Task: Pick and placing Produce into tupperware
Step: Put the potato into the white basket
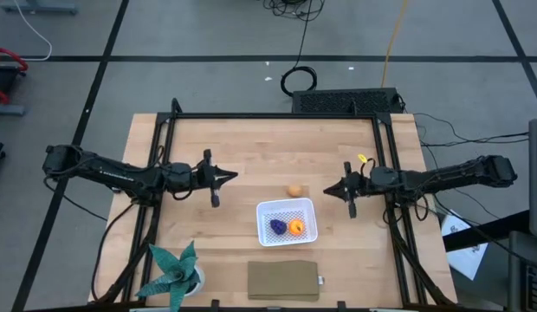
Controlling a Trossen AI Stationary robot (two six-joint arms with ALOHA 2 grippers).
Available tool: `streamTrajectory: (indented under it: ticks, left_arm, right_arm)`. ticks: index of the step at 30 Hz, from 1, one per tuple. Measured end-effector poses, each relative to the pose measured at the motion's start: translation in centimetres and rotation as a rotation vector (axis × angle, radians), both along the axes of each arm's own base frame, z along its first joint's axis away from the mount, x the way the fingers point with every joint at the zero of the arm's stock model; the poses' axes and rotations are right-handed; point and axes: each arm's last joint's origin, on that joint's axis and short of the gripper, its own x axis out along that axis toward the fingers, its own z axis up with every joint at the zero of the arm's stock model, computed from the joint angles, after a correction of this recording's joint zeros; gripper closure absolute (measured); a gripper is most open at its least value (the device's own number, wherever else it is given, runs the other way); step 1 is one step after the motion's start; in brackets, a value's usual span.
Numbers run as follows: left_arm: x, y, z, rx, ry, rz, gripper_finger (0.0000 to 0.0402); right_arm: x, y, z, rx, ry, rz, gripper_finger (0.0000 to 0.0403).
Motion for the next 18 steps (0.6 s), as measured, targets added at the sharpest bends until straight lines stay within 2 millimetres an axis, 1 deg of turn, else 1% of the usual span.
streamTrajectory:
  ticks: [3,9,14,18]
  left_arm:
    - [0.0,0.0,0.0,0.015,0.004,-0.003,0.0382]
    - [0.0,0.0,0.0,0.036,0.011,-0.009,0.0382]
    - [0.0,0.0,0.0,0.044,0.014,-0.011,0.0382]
    - [0.0,0.0,0.0,0.044,0.014,-0.011,0.0382]
  right_arm:
    - [0.4,-0.7,0.7,0.019,0.038,-0.051,0.0403]
    - [1.6,-1.9,2.9,0.059,0.156,-0.14,0.0403]
    - [2.6,-2.8,4.7,0.09,0.226,-0.115,0.0403]
    - [3.5,-3.9,6.2,0.131,0.309,-0.113,0.0403]
